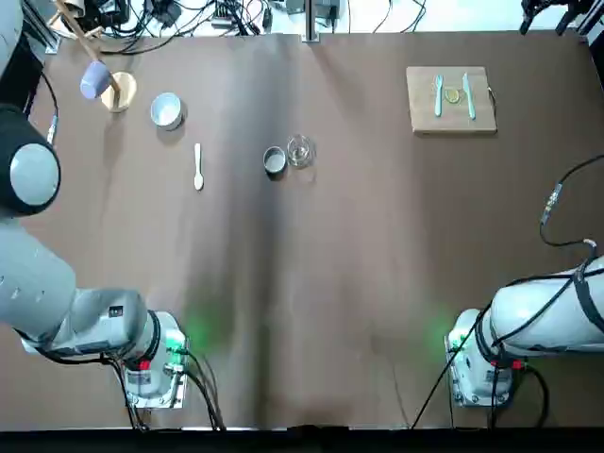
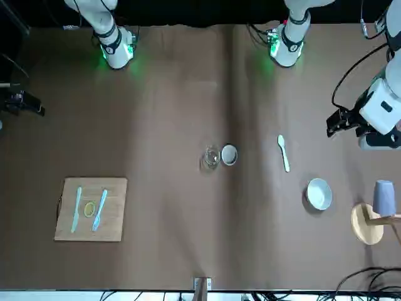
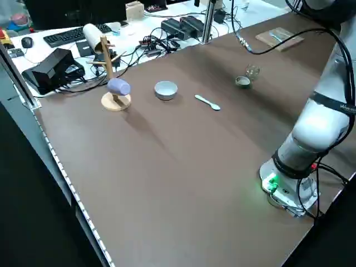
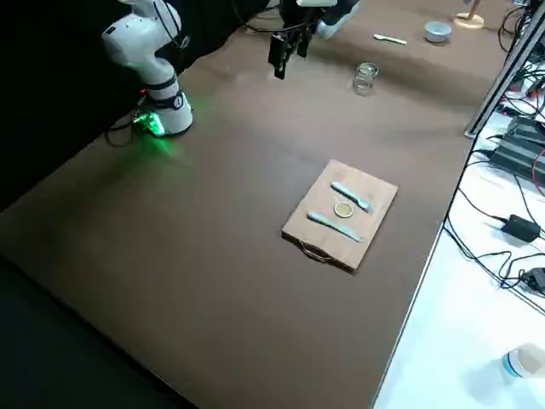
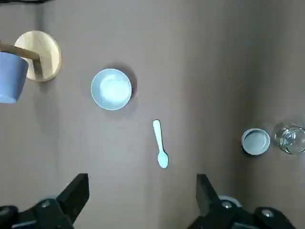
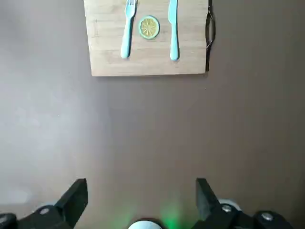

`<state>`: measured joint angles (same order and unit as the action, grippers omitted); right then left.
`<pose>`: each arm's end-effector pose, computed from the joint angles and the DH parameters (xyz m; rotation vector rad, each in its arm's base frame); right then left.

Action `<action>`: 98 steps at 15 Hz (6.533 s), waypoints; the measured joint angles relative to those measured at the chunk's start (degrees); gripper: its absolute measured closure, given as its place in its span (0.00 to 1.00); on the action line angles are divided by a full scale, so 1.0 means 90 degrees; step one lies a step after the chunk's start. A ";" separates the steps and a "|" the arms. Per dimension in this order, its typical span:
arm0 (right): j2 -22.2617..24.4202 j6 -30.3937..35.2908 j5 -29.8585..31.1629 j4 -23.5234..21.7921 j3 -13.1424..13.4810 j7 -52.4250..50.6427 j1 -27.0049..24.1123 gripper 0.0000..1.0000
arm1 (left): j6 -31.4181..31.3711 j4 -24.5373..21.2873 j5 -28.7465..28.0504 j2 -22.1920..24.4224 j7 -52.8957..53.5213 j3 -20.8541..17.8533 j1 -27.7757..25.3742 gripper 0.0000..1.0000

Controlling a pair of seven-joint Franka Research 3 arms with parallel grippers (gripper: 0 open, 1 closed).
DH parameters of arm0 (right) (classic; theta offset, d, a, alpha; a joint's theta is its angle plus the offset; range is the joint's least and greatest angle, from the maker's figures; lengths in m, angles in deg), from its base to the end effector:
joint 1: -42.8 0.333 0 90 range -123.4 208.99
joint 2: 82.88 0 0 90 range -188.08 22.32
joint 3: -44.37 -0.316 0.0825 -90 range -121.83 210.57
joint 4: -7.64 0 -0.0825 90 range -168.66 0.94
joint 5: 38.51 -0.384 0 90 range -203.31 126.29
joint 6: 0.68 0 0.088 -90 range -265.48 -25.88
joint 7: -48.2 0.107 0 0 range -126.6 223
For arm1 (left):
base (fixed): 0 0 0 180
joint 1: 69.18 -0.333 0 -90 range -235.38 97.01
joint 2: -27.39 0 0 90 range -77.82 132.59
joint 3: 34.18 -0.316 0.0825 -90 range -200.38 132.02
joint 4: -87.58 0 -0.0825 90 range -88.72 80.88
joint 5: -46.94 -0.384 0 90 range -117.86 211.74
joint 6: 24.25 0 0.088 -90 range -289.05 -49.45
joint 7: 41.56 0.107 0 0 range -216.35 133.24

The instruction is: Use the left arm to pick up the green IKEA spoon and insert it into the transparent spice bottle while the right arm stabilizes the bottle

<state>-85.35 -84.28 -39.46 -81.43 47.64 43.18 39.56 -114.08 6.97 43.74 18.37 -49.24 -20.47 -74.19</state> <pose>0.5512 -0.0603 0.5992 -3.1062 0.0395 0.2122 0.5974 -0.0731 0.6129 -3.1241 0.0225 -0.0163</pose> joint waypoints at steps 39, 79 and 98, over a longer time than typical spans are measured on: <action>-0.0001 -0.0181 -0.0004 -0.0004 -0.0033 -0.0015 0.0213 0.00 | -0.6799 -0.5390 -0.0171 -0.1732 -0.1986 -0.0012 -0.0275 0.20; -0.0034 -0.0253 -0.0012 -0.0021 -0.0094 -0.0015 0.0434 0.00 | -0.3124 -0.2213 -0.0106 -0.1611 -0.2291 0.0834 -0.0200 0.78; -0.1955 -0.1022 -0.0710 -0.0130 -0.0095 -0.1992 0.2713 0.00 | -0.2731 -0.1808 0.0523 -0.1842 0.1434 0.0945 -0.0225 0.78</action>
<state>-102.94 -93.48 -45.86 -82.60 46.79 25.26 63.98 -138.66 -9.30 48.44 1.79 -36.33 -11.96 -76.21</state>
